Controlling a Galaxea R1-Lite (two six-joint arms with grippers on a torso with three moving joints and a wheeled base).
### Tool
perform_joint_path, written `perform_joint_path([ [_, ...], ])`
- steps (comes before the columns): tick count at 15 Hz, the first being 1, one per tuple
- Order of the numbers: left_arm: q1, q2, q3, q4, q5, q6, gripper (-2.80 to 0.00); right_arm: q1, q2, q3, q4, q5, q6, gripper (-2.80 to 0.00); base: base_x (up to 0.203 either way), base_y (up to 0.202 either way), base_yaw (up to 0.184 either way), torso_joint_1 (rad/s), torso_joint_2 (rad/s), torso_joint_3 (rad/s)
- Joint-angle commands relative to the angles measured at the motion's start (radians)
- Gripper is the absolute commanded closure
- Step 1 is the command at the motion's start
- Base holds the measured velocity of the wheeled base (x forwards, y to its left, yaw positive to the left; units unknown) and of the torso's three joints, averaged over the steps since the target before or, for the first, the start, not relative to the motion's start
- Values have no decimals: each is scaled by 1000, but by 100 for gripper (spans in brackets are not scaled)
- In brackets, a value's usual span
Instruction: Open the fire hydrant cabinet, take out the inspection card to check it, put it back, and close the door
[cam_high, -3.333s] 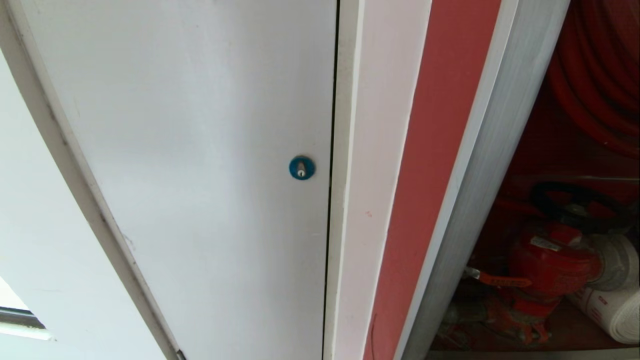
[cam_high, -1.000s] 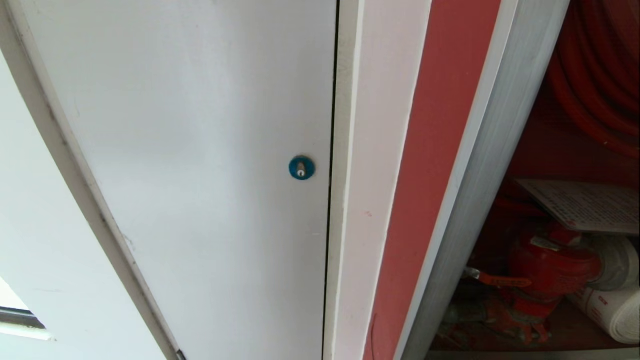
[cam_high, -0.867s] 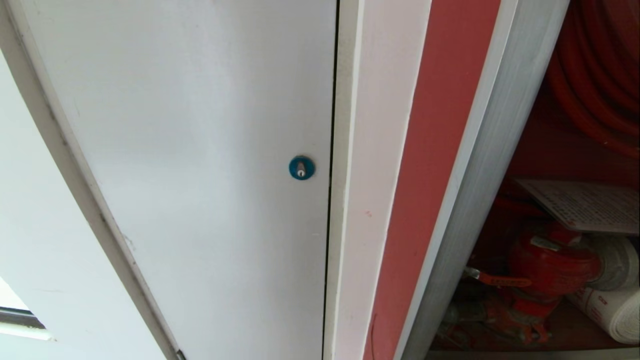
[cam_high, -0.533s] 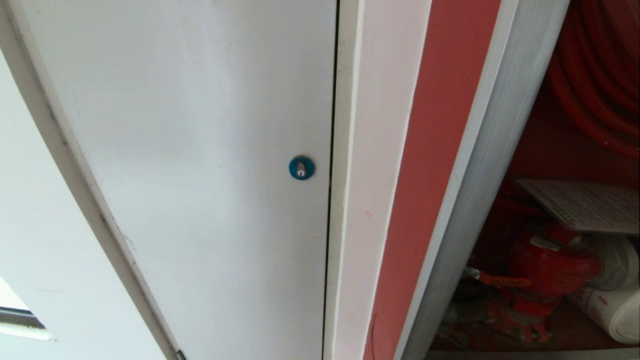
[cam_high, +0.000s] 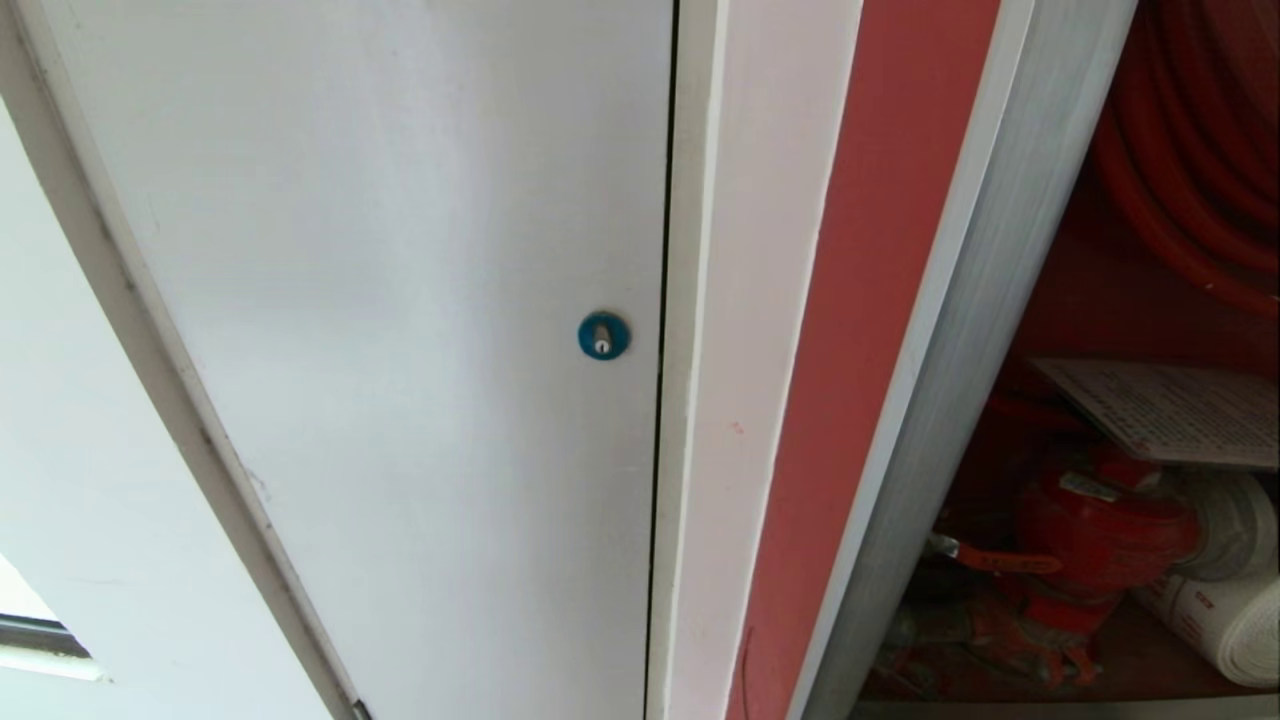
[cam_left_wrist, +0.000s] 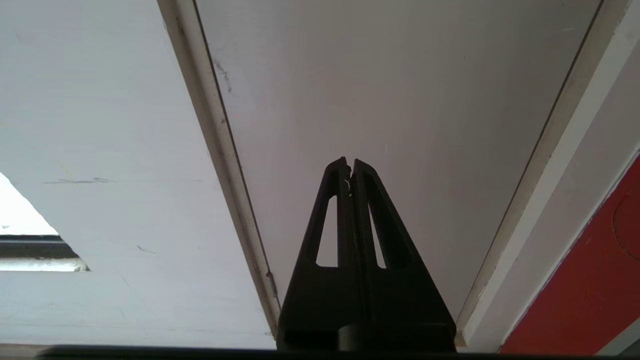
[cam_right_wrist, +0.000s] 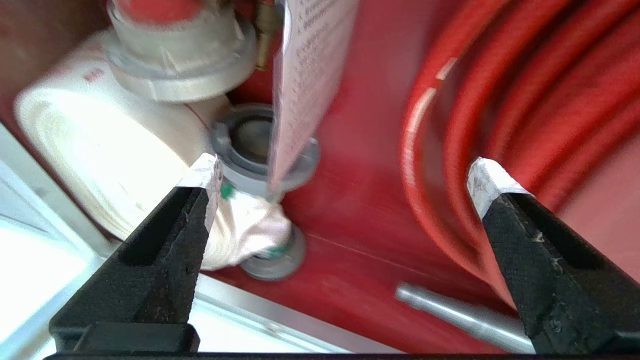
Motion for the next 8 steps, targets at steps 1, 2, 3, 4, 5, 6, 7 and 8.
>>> perform_joint_path([
  [1, 0, 1, 11, 0, 0, 0, 0, 0, -50, 3, 1, 1, -17, 0, 0, 0, 0, 0, 0, 0],
  [2, 0, 1, 11, 0, 0, 0, 0, 0, -60, -1, 1, 1, -17, 0, 0, 0, 0, 0, 0, 0],
  [3, 0, 1, 12, 0, 0, 0, 0, 1, -76, -3, 2, 1, -17, 0, 0, 0, 0, 0, 0, 0],
  [4, 0, 1, 11, 0, 0, 0, 0, 1, -85, -3, 2, -1, -17, 0, 0, 0, 0, 0, 0, 0],
  [5, 0, 1, 11, 0, 0, 0, 0, 0, -98, -5, 1, -5, -17, 0, 0, 0, 0, 0, 0, 0],
  [6, 0, 1, 11, 0, 0, 0, 0, 0, -100, -8, 0, -6, -17, 0, 0, 0, 0, 0, 0, 0],
  [7, 0, 1, 12, 0, 0, 0, 0, 0, -101, -16, 0, -6, -17, 0, 0, 0, 0, 0, 0, 0],
  [8, 0, 1, 11, 0, 0, 0, 0, 1, -98, -18, 0, -3, -17, 0, 0, 0, 0, 0, 0, 0],
])
